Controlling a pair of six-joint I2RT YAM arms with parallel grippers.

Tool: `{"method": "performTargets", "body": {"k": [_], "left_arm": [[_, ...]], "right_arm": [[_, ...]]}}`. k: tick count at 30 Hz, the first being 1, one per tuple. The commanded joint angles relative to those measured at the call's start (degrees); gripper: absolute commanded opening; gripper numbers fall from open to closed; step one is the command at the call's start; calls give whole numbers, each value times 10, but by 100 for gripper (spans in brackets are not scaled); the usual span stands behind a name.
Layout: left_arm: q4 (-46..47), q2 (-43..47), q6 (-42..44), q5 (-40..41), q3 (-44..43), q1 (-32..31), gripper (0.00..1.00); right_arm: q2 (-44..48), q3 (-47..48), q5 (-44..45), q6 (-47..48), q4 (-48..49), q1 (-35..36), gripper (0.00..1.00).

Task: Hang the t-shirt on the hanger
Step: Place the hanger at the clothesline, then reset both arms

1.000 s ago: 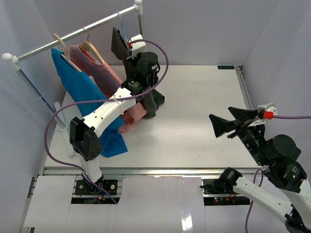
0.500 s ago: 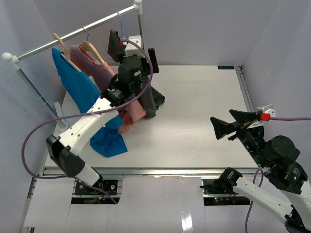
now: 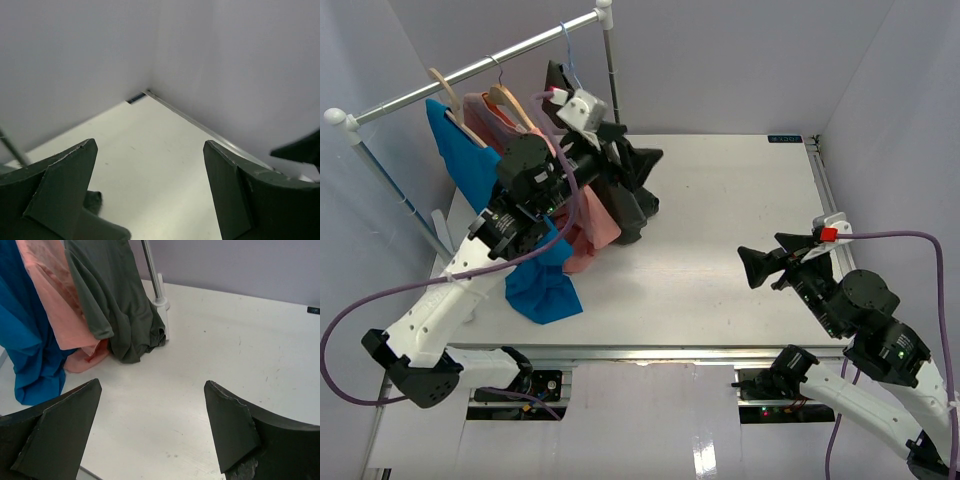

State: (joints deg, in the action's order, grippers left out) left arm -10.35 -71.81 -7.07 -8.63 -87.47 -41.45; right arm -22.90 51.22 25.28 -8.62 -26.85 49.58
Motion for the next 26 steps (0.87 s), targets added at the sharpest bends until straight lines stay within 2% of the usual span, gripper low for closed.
{"method": "performTargets", "body": {"k": [1,4,7,12,18,26], "left_arm": [[-13,1,-44,-151,96,-33,98],[14,46,-42,-118,179,-70,98],[62,112,-71,-70,302,-90,98],[98,234,-103,4,441,-110,98],[93,308,-97,18,488,-111,98],[93,326,-112,5,497,-111,98]], "right_arm": [[18,-30,32,-21,-2,1,90],[19,-42,47,-39,-26,1,90],[16,-56,63,-48,-42,2,90],[48,-75,42,-37,-26,1,90],[73,-83,25,-15,-15,2,90],[68,-92,-7,-13,-14,3,90]]}}
